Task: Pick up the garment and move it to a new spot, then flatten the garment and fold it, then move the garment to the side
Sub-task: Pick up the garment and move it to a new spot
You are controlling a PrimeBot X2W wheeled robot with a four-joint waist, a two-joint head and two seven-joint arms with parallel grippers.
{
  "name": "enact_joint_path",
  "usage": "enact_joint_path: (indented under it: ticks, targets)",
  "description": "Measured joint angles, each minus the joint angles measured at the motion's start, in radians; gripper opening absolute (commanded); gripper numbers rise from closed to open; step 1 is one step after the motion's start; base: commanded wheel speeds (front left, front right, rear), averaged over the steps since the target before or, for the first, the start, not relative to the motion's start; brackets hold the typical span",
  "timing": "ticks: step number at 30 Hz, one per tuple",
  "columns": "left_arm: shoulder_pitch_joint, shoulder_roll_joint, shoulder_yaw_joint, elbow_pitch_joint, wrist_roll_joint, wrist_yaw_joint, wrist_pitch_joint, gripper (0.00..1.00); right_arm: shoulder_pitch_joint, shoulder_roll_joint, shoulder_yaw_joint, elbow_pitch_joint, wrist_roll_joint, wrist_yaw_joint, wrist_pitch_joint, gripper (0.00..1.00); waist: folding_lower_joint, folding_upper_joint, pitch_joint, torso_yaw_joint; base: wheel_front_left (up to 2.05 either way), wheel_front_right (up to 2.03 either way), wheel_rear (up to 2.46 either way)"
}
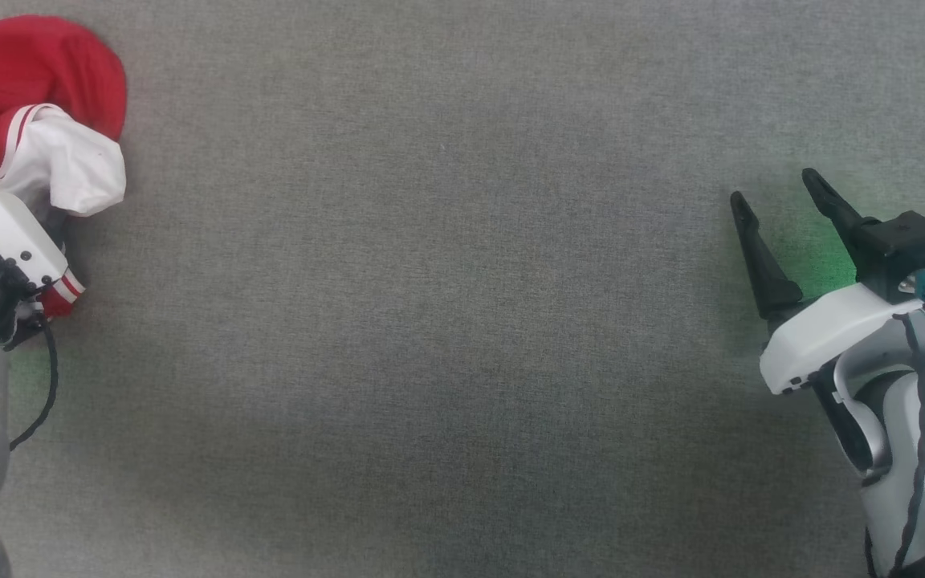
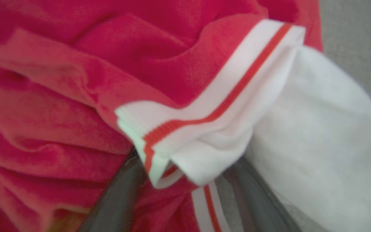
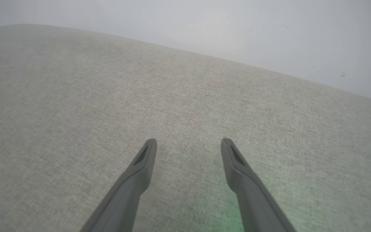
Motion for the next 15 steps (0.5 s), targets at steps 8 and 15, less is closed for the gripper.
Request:
enact_joint_path:
  ticks: [8,15]
  targets:
    - [-0.005,0.016,-0.026,0.025,0.014,-0.005,-0.108,0.0,0.03,0.007,-0.036,0.006,-0.001,0.0,-0.003,1.0,0.0,-0.0001,-0.048,0.005,0.0,0.0,0.0]
    - [-0.019,0.078,-0.057,-0.018,0.038,-0.024,-0.233,0.0,0.061,0.027,-0.05,0.038,0.0,0.0,-0.027,1.0,-0.0001,0.0,-0.136,0.018,0.0,0.0,0.0]
